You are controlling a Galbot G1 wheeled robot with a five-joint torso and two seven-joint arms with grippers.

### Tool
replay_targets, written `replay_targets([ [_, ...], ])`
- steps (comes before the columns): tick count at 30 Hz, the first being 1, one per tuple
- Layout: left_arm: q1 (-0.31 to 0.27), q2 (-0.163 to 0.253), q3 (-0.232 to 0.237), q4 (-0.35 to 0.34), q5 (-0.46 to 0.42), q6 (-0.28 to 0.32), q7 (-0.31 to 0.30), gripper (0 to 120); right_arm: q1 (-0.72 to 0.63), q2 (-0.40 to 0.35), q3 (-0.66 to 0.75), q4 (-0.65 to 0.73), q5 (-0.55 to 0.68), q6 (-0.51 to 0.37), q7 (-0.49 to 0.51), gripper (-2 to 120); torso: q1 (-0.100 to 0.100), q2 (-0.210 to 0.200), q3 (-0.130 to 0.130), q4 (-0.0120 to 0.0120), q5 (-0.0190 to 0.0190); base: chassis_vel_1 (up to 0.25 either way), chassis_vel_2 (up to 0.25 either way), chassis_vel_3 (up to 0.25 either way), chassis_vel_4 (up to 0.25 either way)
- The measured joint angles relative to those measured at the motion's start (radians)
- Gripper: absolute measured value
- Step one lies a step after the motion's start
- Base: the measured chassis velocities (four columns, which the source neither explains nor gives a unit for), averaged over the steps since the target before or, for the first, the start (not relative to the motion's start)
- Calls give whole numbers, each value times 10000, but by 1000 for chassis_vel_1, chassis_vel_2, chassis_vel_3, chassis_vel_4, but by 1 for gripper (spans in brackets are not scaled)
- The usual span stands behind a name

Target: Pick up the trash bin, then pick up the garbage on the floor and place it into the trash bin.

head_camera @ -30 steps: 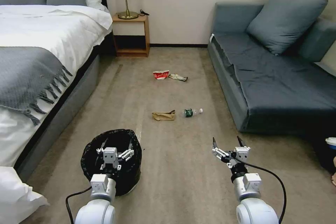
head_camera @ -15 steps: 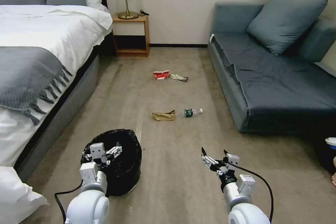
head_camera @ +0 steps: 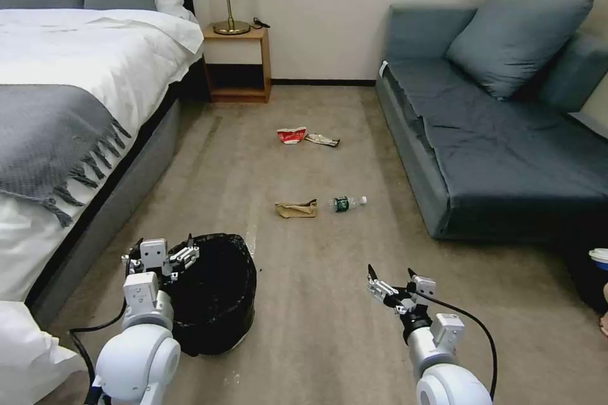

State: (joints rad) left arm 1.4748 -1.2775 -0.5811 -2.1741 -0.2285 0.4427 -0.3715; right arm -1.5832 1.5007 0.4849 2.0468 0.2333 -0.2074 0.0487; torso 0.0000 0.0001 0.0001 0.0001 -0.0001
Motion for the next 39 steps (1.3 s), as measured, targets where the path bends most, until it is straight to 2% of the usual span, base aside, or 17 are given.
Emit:
replay_targets([
  [3,140,431,-55,-74,-803,595,-237,99,-78,-10,78,-26,-5,47,2,100,0,0,0,0,-1,0,0,0,0],
  [4,140,431,-55,-74,-803,595,-237,99,-78,-10,78,-26,-5,47,2,100,0,0,0,0,-1,0,0,0,0],
  [7,79,785,-273,-77,-1283,1245,-468,99,-75,-25,133,-64,0,92,6,100,0,0,0,0,0,0,0,0,0],
  [9,51,881,-322,-69,-1350,1391,-519,99,-66,-46,151,-69,16,96,6,100,0,0,0,0,-1,0,0,0,0],
  [13,-35,1402,-623,-28,-2317,2242,-1016,99,34,-191,288,-134,157,118,8,100,0,0,0,-1,0,0,0,0,0],
  [14,-35,1402,-623,-28,-2317,2242,-1016,99,34,-191,288,-134,157,118,8,100,0,0,0,-1,0,0,0,0,0],
  [18,-74,1711,-940,-25,-3141,2894,-1342,98,108,-285,414,-280,257,181,8,100,0,0,0,0,1,0,0,0,0],
  [19,-74,1711,-940,-25,-3141,2894,-1342,98,108,-285,414,-280,257,181,8,100,0,0,0,0,1,0,0,0,0],
  [21,-168,1907,-1026,202,-3888,2997,-1556,99,143,-320,471,-354,280,244,3,100,0,0,-1,0,2,0,0,0,0],
  [23,-209,1941,-1021,314,-4026,3001,-1592,99,154,-328,481,-375,283,259,0,100,0,0,0,-1,1,0,0,0,0],
  [26,-379,1951,-849,712,-4713,3001,-1765,100,226,-328,500,-486,283,327,-23,100,0,0,0,0,1,0,0,0,0],
  [28,-389,1944,-835,731,-4729,3001,-1768,100,231,-326,499,-493,282,329,-24,100,0,-1,-1,-1,1,0,0,0,0],
  [32,-660,1731,-498,1302,-4799,2984,-1783,99,356,-320,475,-522,270,342,-33,100,0,-3,0,0,0,0,0,0,0],
  [39,-986,1659,-333,1951,-4768,2963,-1762,97,454,-348,487,-542,286,342,-33,100,0,-2,0,0,2,0,0,0,0],
])
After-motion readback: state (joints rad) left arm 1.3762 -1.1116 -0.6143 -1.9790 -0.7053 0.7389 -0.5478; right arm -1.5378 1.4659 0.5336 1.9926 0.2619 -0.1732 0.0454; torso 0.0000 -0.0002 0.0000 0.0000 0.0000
